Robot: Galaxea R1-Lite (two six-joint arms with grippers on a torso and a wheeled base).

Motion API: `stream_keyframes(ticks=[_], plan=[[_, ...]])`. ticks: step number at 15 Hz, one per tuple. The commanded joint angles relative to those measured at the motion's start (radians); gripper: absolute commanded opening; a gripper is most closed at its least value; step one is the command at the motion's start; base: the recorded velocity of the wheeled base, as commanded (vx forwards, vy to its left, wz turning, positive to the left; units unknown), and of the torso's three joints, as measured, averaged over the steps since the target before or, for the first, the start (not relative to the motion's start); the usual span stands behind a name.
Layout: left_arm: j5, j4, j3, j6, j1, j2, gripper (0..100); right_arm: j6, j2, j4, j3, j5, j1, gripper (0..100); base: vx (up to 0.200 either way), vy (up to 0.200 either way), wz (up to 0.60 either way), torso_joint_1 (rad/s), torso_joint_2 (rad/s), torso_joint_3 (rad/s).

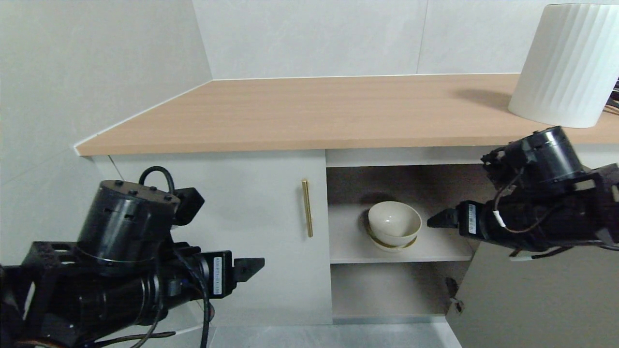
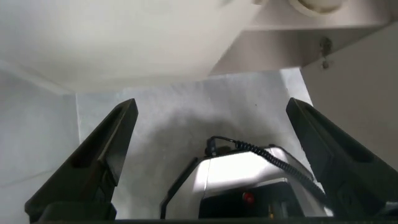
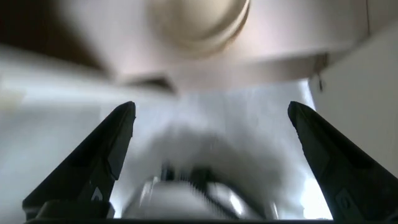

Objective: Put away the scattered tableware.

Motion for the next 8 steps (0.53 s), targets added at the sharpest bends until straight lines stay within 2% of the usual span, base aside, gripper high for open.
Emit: stream_keyframes(ticks=[1,4,6,8], plan=[[-0.001,-0.003,0.045,-0.002,0.030,-0.075,100,-0.009,-0.219,0.045,0.104,0.007,0.094,100,0.000,0.000,0.00,0.000,0.00,0.000],[-0.004,-0.003,0.076,-0.002,0.053,-0.123,100,-0.046,-0.229,0.037,0.202,-0.004,0.111,100,0.000,0.000,0.00,0.000,0.00,0.000],[-0.004,-0.003,0.075,-0.001,0.054,-0.123,100,-0.104,-0.229,0.036,0.229,-0.035,0.117,100,0.000,0.000,0.00,0.000,0.00,0.000],[-0.004,-0.003,0.076,-0.001,0.054,-0.120,100,-0.105,-0.234,0.020,0.234,-0.038,0.117,100,0.000,0.000,0.00,0.000,0.00,0.000]])
